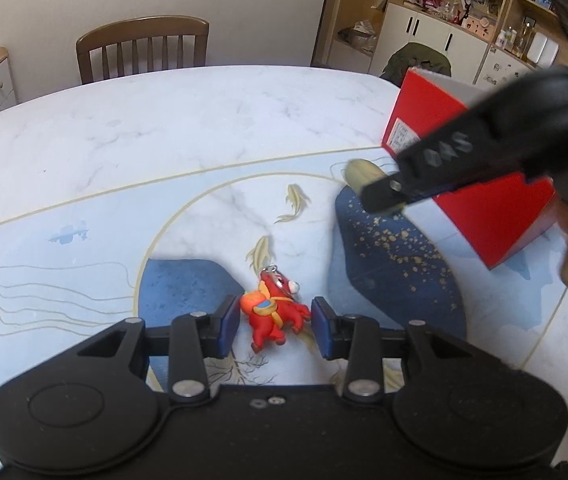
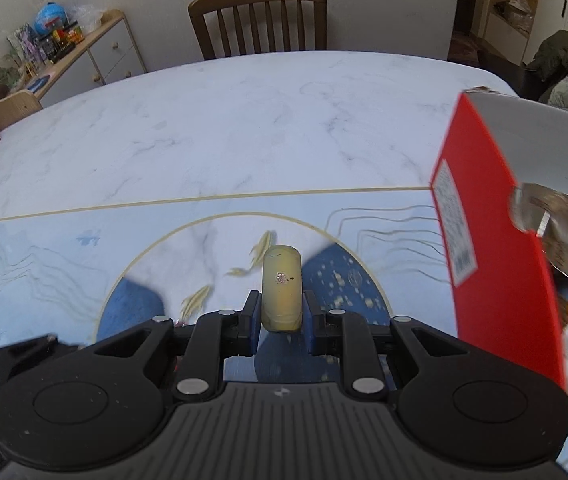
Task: Organize objects
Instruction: 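Grasp the red plush keychain with left tool while right tool grasps yellow cylinder, then carry the keychain and yellow cylinder over the red shoebox and lower them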
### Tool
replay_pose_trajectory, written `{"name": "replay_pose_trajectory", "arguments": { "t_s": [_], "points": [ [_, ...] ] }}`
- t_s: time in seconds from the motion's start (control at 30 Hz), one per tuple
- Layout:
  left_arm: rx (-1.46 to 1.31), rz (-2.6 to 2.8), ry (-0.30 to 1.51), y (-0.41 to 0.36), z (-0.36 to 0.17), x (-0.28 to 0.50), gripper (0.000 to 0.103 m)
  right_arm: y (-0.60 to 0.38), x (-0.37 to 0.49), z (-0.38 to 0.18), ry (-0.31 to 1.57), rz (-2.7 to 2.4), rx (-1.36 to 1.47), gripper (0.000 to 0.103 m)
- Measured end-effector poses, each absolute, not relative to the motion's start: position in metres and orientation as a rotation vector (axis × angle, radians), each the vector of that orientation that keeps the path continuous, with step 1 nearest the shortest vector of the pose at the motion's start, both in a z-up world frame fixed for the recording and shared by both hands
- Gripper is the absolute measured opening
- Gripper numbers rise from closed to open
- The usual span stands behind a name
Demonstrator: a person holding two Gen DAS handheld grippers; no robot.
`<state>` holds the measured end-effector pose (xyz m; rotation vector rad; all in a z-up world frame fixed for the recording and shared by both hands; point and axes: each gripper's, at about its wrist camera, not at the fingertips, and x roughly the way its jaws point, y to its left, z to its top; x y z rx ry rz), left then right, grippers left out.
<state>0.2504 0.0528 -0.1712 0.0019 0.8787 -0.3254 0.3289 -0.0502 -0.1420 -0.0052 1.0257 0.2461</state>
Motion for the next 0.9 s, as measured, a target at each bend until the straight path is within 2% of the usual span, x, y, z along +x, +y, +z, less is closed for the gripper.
{"name": "replay_pose_trajectory", "arguments": {
  "t_s": [0.9],
  "points": [
    [-0.043,-0.511,0.753,0.0,-0.053,0.228,0.037,-0.139,0.23,-0.047,0.913,0.2,0.065,0.02]
  ]
}}
